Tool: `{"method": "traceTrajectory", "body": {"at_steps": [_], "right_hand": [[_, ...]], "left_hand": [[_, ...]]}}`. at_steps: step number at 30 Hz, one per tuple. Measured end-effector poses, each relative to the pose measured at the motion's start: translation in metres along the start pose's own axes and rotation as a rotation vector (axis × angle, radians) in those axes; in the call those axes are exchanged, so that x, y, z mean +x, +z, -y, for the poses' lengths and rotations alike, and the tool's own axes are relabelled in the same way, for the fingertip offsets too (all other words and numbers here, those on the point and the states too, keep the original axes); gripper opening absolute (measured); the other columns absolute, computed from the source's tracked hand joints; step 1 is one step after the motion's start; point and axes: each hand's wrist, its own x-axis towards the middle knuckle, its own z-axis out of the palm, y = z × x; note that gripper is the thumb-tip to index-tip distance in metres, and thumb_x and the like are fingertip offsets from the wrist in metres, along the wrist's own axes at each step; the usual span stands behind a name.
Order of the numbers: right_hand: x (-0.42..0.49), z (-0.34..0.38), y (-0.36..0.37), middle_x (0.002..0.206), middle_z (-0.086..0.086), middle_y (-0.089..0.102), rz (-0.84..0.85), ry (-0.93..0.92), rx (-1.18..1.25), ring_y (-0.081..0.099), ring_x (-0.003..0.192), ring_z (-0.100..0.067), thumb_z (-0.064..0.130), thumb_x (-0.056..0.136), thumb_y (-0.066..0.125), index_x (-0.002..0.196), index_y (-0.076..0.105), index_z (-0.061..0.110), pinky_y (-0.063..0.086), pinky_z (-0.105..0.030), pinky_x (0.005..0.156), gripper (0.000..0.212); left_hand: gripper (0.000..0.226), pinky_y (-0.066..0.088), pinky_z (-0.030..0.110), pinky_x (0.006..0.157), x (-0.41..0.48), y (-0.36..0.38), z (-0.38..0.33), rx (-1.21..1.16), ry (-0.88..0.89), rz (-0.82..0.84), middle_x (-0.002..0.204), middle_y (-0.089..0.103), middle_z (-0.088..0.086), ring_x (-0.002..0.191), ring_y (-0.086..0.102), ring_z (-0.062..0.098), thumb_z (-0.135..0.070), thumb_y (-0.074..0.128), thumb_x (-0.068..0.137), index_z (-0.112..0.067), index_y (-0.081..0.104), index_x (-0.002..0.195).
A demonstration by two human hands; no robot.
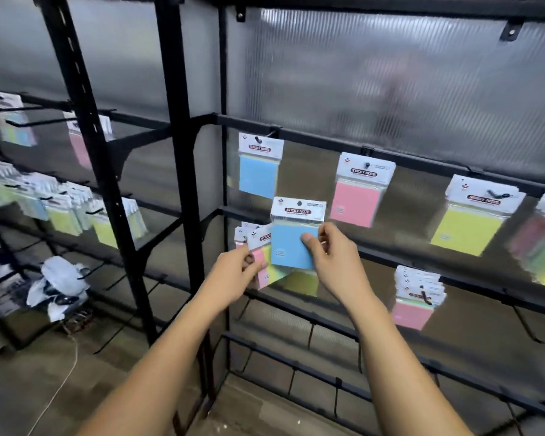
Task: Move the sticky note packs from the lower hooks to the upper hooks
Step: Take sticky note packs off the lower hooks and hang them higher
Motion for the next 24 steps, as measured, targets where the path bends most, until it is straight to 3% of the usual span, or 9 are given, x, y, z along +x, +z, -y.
{"method": "traceTrajectory", "body": {"at_steps": [4,7,9,15,18,21,24], "right_hand": [[0.025,0.041,0.028,0.066,0.007,0.048,-0.030,-0.056,-0.009,0.040,0.058,-0.008,0.033,0.097,0.056,0.081,0.046,0.013,0.035,-0.030,0.056,0.028],[0.039,0.067,0.043,0.068,0.002,0.049,-0.054,-0.081,-0.004,0.039,0.061,-0.013,0.032,0.098,0.056,0.084,0.047,0.008,0.033,-0.029,0.055,0.028],[0.048,0.084,0.051,0.070,-0.002,0.051,-0.087,-0.096,0.004,0.040,0.062,-0.013,0.031,0.098,0.056,0.085,0.048,0.008,0.035,-0.030,0.057,0.028],[0.073,0.101,0.061,0.083,-0.012,0.061,-0.189,-0.063,0.014,0.047,0.071,-0.017,0.030,0.097,0.056,0.090,0.052,0.004,0.042,-0.035,0.065,0.028],[0.079,0.097,0.064,0.079,-0.005,0.056,-0.201,-0.007,0.024,0.046,0.071,-0.016,0.031,0.098,0.055,0.088,0.050,0.004,0.042,-0.035,0.064,0.029],[0.085,0.095,0.068,0.078,-0.003,0.054,-0.202,0.030,0.012,0.046,0.070,-0.016,0.032,0.098,0.054,0.087,0.049,0.005,0.049,-0.043,0.067,0.030],[0.090,0.095,0.071,0.079,-0.001,0.055,-0.198,0.026,-0.009,0.045,0.071,-0.016,0.032,0.098,0.053,0.087,0.050,0.007,0.043,-0.032,0.063,0.028]], "left_hand": [[0.014,0.036,0.010,0.054,0.015,-0.025,0.021,-0.033,-0.002,0.048,0.068,0.056,-0.016,0.057,0.052,-0.007,-0.027,0.064,0.090,-0.016,0.067,0.099],[0.003,0.034,0.011,0.052,0.023,-0.037,0.031,-0.039,0.019,0.092,0.067,0.054,-0.016,0.056,0.051,-0.008,-0.028,0.062,0.092,-0.026,0.061,0.089],[0.009,0.034,0.011,0.052,0.028,-0.043,0.037,-0.030,0.041,0.124,0.066,0.053,-0.015,0.054,0.050,-0.006,-0.028,0.061,0.093,-0.031,0.057,0.085],[0.007,0.035,0.010,0.056,0.036,-0.049,0.047,-0.061,0.081,0.189,0.075,0.059,-0.017,0.061,0.053,-0.008,-0.030,0.060,0.093,-0.029,0.063,0.099],[0.014,0.038,0.013,0.058,0.040,-0.050,0.050,-0.077,0.080,0.201,0.078,0.061,-0.013,0.062,0.054,-0.004,-0.031,0.059,0.093,-0.023,0.066,0.104],[0.016,0.040,0.015,0.059,0.045,-0.050,0.053,-0.085,0.085,0.201,0.078,0.060,-0.011,0.063,0.053,-0.002,-0.031,0.059,0.093,-0.020,0.066,0.104],[0.016,0.042,0.018,0.061,0.047,-0.052,0.054,-0.088,0.086,0.200,0.079,0.060,-0.010,0.066,0.054,0.001,-0.032,0.059,0.093,-0.019,0.065,0.101]]}}
